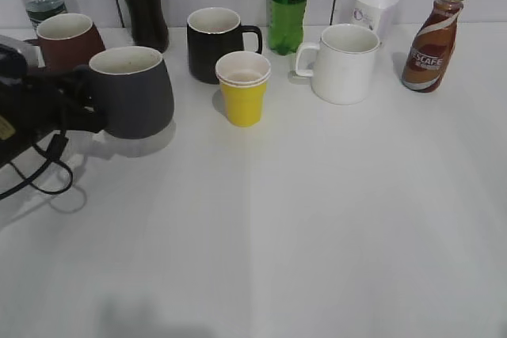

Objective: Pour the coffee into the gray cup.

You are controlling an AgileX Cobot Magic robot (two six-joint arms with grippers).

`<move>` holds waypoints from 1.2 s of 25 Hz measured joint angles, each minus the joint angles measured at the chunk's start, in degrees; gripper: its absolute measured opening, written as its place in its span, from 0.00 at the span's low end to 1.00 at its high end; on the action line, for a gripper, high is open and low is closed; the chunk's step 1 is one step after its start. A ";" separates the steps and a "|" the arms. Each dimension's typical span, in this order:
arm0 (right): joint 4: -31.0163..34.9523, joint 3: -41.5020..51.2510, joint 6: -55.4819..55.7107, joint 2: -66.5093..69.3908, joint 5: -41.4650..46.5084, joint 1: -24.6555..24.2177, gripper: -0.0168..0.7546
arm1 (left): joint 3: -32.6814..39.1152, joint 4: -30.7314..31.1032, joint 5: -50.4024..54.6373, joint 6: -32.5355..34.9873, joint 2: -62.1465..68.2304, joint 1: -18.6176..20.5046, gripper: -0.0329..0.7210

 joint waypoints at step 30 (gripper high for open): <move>0.00 5.01 0.00 21.12 -46.65 0.00 0.76 | 5.77 20.19 -0.30 -0.73 -12.09 0.00 0.10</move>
